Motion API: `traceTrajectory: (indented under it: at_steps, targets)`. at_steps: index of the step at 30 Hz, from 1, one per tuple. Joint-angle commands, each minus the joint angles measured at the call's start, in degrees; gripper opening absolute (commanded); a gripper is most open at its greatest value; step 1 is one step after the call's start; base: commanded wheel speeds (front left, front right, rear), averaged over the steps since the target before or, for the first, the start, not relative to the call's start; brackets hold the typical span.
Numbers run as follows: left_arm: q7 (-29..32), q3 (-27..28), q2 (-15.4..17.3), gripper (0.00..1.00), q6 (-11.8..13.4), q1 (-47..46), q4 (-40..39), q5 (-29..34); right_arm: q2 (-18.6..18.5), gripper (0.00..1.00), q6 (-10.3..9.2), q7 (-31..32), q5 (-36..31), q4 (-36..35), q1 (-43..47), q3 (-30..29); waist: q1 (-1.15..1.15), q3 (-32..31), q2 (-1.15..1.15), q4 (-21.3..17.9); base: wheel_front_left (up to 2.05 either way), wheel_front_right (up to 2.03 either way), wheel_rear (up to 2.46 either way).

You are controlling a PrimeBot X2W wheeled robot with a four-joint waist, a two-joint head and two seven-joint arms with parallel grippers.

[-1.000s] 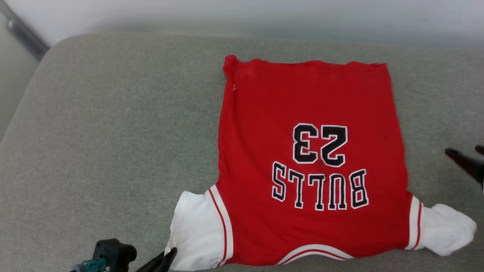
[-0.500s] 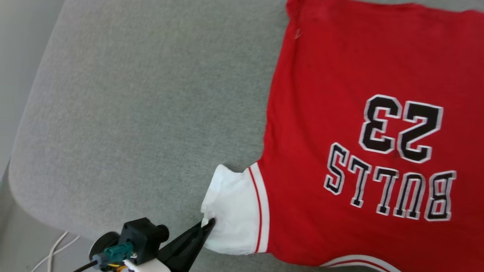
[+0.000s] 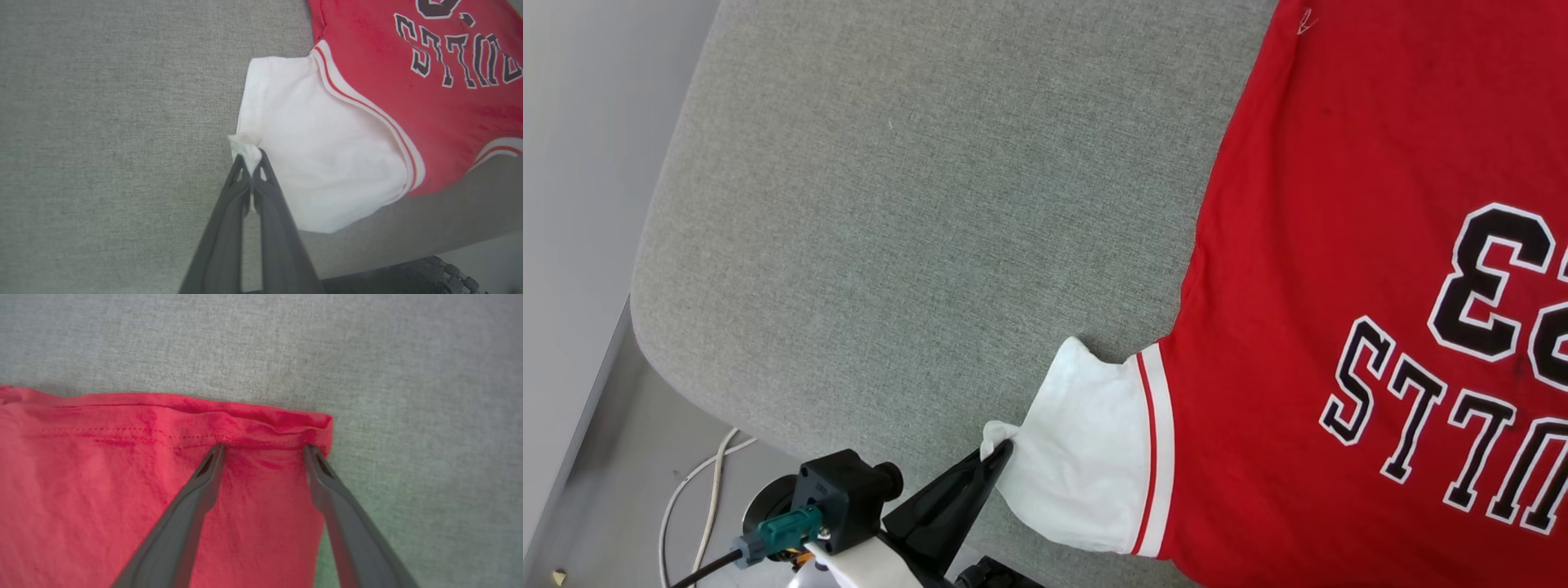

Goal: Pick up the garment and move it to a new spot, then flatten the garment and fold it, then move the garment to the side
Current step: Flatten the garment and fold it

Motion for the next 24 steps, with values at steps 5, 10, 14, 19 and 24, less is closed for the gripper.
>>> traceTrajectory:
  at_steps: [5,10,14,19,24]
  targets:
    - [-1.04,0.05,-0.47,0.0,-0.42,-1.13,1.33,0.06,1.18,0.0,-0.02,3.78,0.01,1.92,6.65,-0.22,0.0,0.09,0.0,0.28,0.0,0.0,0.0]
    - [-1.5,0.73,0.29,0.0,-0.01,-1.26,2.15,0.57,0.94,0.0,-0.02,2.81,0.08,1.31,8.62,-0.83,0.0,-1.97,0.0,-1.04,0.0,0.0,0.0]
    - [-1.36,1.38,0.78,0.0,0.66,-0.78,2.33,0.3,1.72,0.0,-0.03,1.5,0.58,1.66,10.68,-1.48,0.0,-4.98,0.0,-3.47,0.0,0.0,0.0]
    - [-0.95,2.62,1.92,0.0,1.97,0.79,2.61,-0.38,2.74,0.0,-0.03,-0.27,2.5,2.02,15.94,-0.91,0.0,-10.06,0.0,-7.71,0.0,0.0,0.0]
    - [-0.58,3.5,2.83,0.0,3.19,2.32,3.15,-1.03,4.38,0.0,-0.03,-2.91,6.27,0.1,21.35,-1.27,0.0,-15.06,0.0,-11.69,0.0,0.0,0.0]
